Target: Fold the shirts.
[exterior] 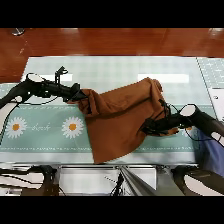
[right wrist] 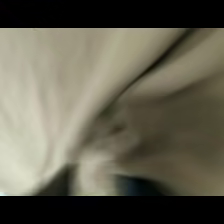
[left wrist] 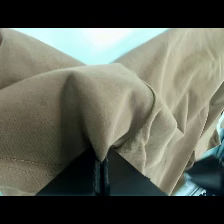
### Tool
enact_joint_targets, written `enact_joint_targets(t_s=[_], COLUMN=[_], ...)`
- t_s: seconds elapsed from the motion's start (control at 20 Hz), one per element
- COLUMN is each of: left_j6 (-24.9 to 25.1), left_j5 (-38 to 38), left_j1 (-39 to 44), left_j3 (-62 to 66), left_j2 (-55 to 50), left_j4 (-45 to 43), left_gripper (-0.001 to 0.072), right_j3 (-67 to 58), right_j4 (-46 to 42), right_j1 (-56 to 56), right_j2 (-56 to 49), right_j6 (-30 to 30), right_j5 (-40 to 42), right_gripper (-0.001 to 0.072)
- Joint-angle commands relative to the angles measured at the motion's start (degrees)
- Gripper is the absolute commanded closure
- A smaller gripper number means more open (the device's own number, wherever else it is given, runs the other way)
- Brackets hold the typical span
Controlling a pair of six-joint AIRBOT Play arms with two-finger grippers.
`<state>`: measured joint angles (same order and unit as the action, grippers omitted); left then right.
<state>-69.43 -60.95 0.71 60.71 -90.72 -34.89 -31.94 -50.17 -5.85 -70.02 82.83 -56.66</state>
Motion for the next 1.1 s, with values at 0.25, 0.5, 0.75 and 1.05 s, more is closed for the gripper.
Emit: enact_joint_targets(t_s=[0.25, 0.5, 0.75, 1.05], left_j6=[0.07, 3.23, 5.79, 5.70], left_j5=[-2.51, -2.95, -3.91, -0.57], left_j1=[-0.72, -3.37, -4.61, -2.49], left_j3=[1.49, 4.13, -3.56, -26.18], left_j2=[0.28, 6.54, 18.56, 35.43], left_j4=[-0.04, -0.09, -2.47, 0.72], left_gripper=[0.0682, 0.0683, 0.0683, 0.0683], right_j3=[-10.84, -21.24, -33.77, -49.42], right_j4=[-4.98, -14.86, -14.86, -12.44], right_j1=[0.09, 5.35, 16.92, 18.12], right_j2=[-2.91, -2.91, -3.32, -12.13], right_j6=[-3.32, -0.31, -0.61, -0.79], right_j5=[-4.09, -11.37, -13.27, -15.04], right_gripper=[0.0687, 0.0687, 0.0687, 0.0687])
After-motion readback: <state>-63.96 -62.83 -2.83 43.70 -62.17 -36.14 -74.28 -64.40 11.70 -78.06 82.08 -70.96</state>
